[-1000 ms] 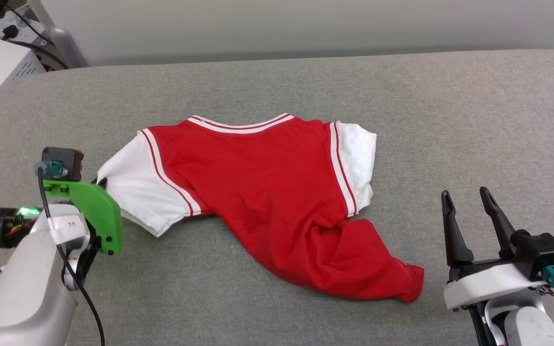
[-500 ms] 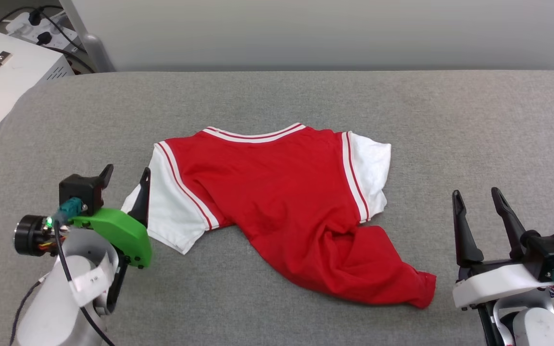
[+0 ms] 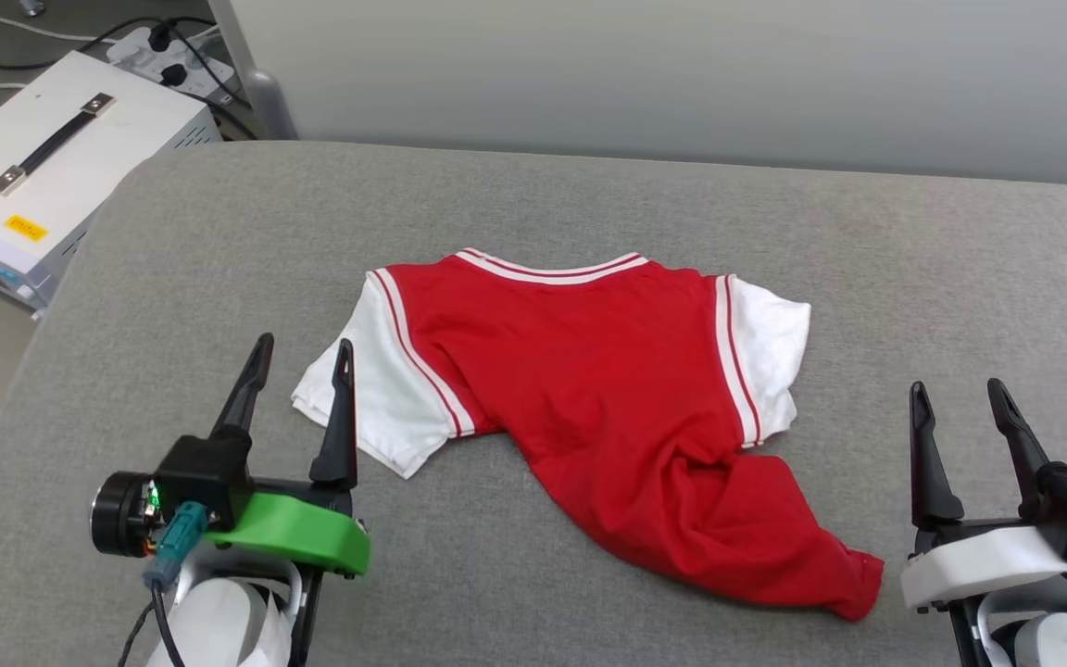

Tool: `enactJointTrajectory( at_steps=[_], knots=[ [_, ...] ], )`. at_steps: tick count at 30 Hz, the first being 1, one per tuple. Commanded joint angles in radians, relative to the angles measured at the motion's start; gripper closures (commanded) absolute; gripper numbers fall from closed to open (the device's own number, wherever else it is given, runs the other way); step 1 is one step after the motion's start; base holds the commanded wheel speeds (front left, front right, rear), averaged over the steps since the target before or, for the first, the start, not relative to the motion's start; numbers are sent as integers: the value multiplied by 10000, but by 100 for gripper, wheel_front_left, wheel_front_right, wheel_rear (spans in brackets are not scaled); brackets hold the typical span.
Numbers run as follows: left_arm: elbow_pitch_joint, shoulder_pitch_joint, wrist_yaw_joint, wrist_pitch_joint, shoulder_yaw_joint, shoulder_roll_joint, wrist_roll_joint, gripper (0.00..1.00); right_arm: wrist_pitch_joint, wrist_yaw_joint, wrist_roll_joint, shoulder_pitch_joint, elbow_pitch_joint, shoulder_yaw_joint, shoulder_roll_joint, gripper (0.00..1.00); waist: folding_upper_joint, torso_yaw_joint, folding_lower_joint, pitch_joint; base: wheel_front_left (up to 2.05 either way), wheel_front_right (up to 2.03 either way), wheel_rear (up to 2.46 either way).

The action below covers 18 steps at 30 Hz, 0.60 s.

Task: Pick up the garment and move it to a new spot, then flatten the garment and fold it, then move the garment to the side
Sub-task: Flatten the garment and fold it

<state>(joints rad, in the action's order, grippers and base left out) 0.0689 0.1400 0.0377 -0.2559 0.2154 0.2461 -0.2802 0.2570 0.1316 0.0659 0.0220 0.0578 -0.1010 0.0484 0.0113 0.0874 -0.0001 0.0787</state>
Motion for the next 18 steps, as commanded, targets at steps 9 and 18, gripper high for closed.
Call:
enactJointTrajectory(
  at_steps=[9,18],
  knots=[
    [-382,-123,-687,-57,-536,-596,714,0,-2963,-9,169,1574,470,513,1223,0,-113,1038,1,730,0,0,0],
    [-234,252,-1176,-58,-799,-1132,1137,0,-7093,-9,1590,3356,1793,228,1539,0,-113,1857,1,1535,0,0,0]
  ],
)
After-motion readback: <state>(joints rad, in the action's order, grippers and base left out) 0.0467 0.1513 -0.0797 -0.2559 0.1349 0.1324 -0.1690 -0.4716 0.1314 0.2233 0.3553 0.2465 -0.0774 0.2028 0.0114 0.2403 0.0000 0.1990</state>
